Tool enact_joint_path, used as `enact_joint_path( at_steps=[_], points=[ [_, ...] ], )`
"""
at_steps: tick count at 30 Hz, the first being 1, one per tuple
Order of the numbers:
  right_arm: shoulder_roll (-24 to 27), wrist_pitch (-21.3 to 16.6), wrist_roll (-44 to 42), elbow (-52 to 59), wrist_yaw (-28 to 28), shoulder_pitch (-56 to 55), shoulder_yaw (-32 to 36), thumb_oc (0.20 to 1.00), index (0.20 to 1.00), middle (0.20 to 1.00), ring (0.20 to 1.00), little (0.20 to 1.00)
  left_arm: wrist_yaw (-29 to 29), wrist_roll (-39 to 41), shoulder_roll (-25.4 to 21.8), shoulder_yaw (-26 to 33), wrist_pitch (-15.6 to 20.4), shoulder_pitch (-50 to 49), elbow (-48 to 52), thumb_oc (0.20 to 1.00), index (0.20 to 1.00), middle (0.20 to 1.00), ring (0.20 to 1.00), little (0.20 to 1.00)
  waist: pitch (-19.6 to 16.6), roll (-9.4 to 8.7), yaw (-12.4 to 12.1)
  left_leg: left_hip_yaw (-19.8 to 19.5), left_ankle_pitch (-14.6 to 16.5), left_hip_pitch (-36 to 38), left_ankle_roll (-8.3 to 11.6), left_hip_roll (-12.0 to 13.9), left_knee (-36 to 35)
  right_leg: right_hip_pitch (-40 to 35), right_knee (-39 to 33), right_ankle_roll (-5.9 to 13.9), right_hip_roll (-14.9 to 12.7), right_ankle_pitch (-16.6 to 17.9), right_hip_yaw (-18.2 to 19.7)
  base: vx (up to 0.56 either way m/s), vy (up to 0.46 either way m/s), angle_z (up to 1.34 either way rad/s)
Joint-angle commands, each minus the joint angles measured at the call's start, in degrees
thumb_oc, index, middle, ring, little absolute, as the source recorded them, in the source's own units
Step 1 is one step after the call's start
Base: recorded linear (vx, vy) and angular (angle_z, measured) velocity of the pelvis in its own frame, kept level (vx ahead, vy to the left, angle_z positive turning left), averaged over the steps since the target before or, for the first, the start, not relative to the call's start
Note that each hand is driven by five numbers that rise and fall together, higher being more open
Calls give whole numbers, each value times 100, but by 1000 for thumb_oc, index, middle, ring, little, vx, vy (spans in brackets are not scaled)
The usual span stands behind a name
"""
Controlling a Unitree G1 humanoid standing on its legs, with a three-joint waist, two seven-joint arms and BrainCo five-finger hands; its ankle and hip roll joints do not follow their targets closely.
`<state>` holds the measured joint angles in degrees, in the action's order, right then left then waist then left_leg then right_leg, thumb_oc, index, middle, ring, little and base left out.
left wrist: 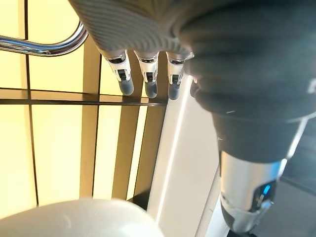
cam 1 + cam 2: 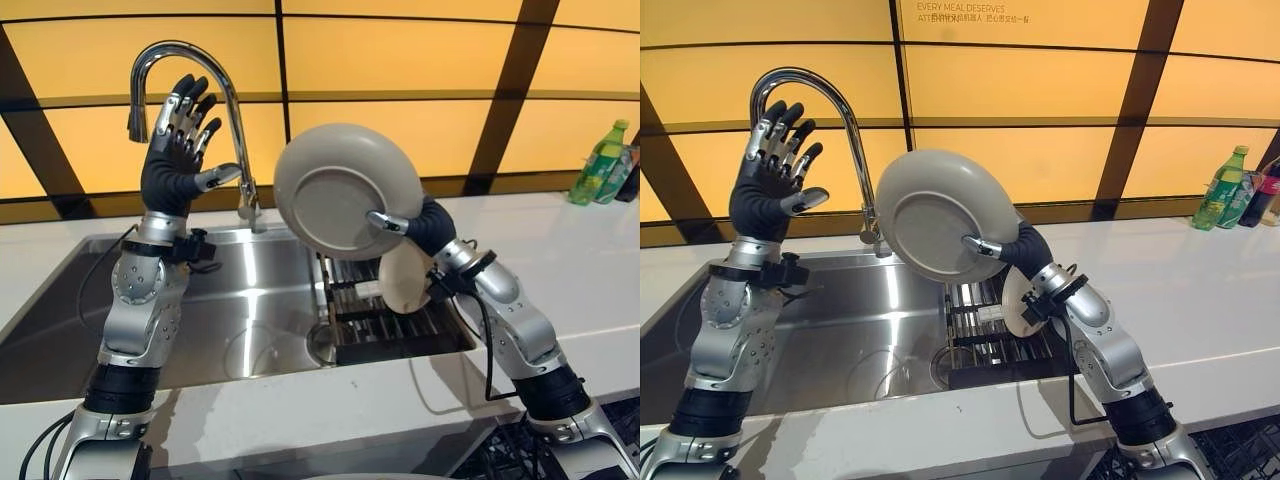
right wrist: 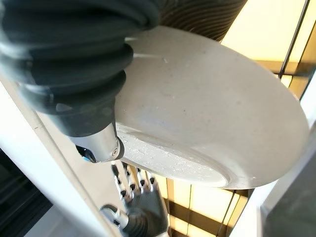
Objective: Pick up plates and place into dishwasher.
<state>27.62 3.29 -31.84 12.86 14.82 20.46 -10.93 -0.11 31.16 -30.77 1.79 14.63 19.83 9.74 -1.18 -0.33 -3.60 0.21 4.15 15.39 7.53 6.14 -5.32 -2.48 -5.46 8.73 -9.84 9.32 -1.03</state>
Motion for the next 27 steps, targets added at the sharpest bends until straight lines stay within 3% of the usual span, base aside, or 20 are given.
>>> enact_joint_path(
  at_steps=[1, 15, 18, 21, 24, 27],
  points=[
    [160, -413, 143, 348, -223, 200, 526, 200, 200, 200, 200, 200, 98, -61, -148, 232, 374, 20, -19, 1000, 1000, 1000, 1000, 1000, -154, -10, 220, 142, -123, -501, -555, -440, 32, -650, 46, -303, 248, -875, -258, -12, 38, -14],
    [647, -682, 698, 302, -774, -632, 1519, 200, 200, 200, 200, 200, -16, 5, -273, 394, 417, -212, -66, 1000, 1000, 1000, 1000, 1000, 37, -101, 696, 574, -51, -525, -672, -545, 32, -456, 46, -115, 76, -621, 63, -4, 73, -16],
    [782, -814, 724, 162, -807, -825, 1772, 200, 200, 200, 200, 200, 75, -9, -395, 509, 402, -243, -171, 1000, 1000, 1000, 1000, 1000, 140, -148, 740, 766, 8, -529, -664, -550, 32, -435, 51, -38, -6, -594, -190, -50, 1, -29],
    [864, -1040, 675, -198, -853, -820, 1916, 200, 200, 200, 200, 200, 89, -62, -540, 696, 452, -301, -357, 1000, 1000, 1000, 1000, 1000, 318, -176, 650, 1105, -36, -484, -686, -451, 32, -280, 860, 70, -145, -644, -843, -178, -67, -75],
    [941, -1244, 631, -331, -973, -1022, 2150, 200, 200, 200, 200, 200, -58, -35, -708, 899, 547, -299, -514, 1000, 1000, 1000, 1000, 1000, 457, -127, 633, 1233, -225, -593, -768, -416, 32, 61, 2140, 123, -143, -821, -944, -200, -41, -58],
    [1000, -1363, 731, -352, -980, -1287, 2391, 200, 200, 200, 200, 200, -191, 18, -812, 1197, 743, -534, -576, 1000, 1000, 1000, 1000, 1000, 515, -101, 464, 1276, -452, -793, -805, -462, 46, 115, 2824, 62, -204, -842, -1048, -187, -124, -39]
  ],
)
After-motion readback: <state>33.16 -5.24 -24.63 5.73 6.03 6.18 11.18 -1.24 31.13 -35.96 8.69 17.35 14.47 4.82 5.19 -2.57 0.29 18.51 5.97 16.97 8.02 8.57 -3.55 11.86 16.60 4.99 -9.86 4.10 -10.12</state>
